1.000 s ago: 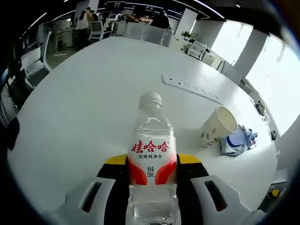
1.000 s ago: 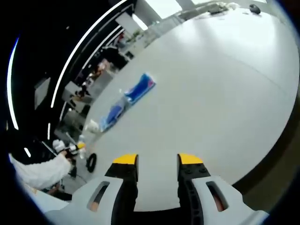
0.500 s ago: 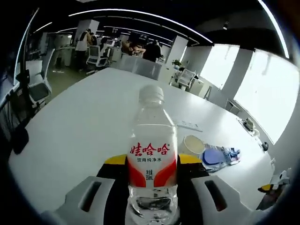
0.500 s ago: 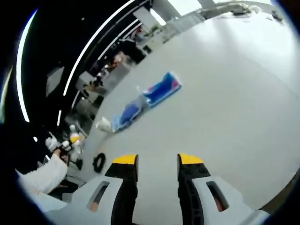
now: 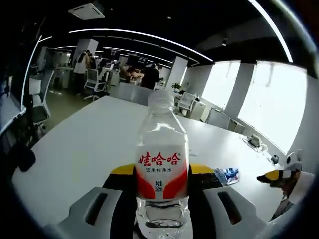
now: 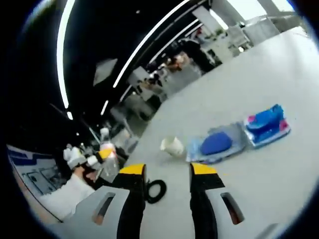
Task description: Arrange the tabletop items into an orderly group along one side of the table until the central work area is clear of visible clutter.
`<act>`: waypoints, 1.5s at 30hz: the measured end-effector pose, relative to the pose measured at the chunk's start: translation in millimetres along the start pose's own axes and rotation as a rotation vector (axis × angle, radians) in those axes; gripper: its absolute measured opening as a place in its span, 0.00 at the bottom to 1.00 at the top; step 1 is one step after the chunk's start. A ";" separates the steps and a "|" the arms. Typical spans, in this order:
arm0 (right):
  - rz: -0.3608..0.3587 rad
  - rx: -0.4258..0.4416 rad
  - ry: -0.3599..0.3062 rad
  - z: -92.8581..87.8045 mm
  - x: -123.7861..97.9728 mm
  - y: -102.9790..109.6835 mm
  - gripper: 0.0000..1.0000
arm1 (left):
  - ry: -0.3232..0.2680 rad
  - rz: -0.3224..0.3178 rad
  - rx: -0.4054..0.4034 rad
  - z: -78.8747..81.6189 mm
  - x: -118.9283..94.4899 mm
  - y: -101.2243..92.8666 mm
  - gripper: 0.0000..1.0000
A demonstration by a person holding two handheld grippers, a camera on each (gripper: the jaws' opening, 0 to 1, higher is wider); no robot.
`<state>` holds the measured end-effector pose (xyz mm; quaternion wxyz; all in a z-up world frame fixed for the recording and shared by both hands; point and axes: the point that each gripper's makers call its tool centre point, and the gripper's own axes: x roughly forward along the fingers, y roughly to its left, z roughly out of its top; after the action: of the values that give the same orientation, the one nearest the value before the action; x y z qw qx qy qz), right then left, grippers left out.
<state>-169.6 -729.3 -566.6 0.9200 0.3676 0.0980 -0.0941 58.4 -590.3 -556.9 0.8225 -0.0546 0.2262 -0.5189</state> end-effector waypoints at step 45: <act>0.362 -0.265 0.184 8.4 110.7 186.2 0.19 | -0.012 -0.205 0.314 -16.5 -30.1 -100.5 0.41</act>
<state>-16.4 -613.7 -465.7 0.9493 0.2623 0.1255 0.1197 -42.8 -607.3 -529.5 0.7650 0.0488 0.1307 -0.6288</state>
